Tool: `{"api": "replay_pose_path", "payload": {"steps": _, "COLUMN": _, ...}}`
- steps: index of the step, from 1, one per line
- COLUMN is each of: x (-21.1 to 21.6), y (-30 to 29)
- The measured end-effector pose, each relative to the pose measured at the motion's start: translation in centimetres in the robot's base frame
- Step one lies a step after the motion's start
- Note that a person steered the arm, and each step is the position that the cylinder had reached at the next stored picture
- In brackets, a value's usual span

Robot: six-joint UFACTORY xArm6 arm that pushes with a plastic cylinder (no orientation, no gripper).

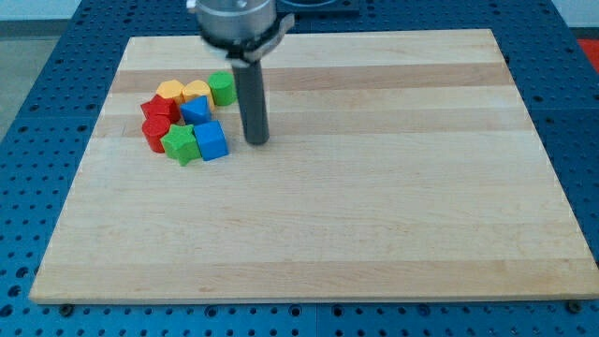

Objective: Push the blue cube into the blue triangle

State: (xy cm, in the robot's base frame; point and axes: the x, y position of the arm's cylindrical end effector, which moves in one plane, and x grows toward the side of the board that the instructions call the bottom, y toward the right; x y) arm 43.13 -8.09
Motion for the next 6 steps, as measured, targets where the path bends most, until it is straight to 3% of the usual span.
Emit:
{"api": "replay_pose_path", "payload": {"steps": 1, "x": 2.7, "y": -4.0}}
{"api": "replay_pose_path", "payload": {"steps": 4, "x": 0.7, "y": -4.8}}
{"api": "replay_pose_path", "payload": {"steps": 5, "x": -1.1, "y": 1.1}}
{"api": "replay_pose_path", "payload": {"steps": 6, "x": -5.9, "y": 5.6}}
